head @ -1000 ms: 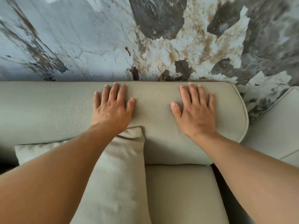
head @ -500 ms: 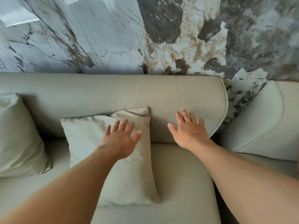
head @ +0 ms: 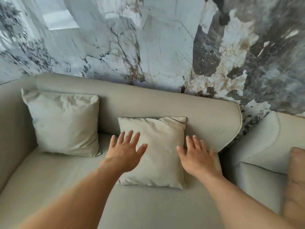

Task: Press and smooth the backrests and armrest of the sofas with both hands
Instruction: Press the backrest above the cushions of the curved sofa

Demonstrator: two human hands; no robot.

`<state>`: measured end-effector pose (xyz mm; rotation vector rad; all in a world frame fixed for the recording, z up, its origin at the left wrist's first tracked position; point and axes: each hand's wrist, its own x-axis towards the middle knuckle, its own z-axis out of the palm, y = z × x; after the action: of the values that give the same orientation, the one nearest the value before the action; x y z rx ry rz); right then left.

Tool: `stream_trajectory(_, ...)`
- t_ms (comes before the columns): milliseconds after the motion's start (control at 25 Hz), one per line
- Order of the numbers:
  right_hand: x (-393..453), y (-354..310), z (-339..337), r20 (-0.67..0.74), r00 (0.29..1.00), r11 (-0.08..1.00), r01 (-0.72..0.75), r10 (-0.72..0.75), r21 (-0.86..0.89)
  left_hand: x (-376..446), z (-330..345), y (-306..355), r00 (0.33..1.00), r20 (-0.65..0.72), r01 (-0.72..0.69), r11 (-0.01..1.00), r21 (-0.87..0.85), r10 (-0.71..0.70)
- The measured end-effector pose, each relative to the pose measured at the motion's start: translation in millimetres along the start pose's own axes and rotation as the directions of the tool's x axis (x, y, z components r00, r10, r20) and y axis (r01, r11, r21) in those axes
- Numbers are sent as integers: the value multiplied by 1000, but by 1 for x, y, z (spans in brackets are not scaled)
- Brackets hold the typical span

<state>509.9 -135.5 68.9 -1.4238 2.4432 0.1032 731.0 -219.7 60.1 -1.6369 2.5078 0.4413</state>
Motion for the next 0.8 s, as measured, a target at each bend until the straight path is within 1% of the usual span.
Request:
stream_trajectory(160, -62, -65, -31, -19, 999, 1000, -29, 29, 9, -59, -61, -77, 1000, -29, -7, 998, 57, 9)
stream_trajectory(240, -89, -97, -49, -17, 1000, 1000, -13, 14, 28, -87, -92, -111, 1000, -12, 0, 994, 111, 2)
stream_trajectory(320, -108, -128, -66, -18, 1000, 999, 13, -12, 47, -109, -121, -138, 999, -29, 39, 993, 109, -36)
stream_trajectory(560, -134, -202, -101, -40, 990, 989, 135, -133, 57, -151, -178, -186, 978, -127, 177, 981, 74, -167)
stream_trajectory(800, -122, -247, -115, -40, 965, 960, 262, -259, 94, -176, -210, -208, 945, -168, 300, 948, 103, -281)
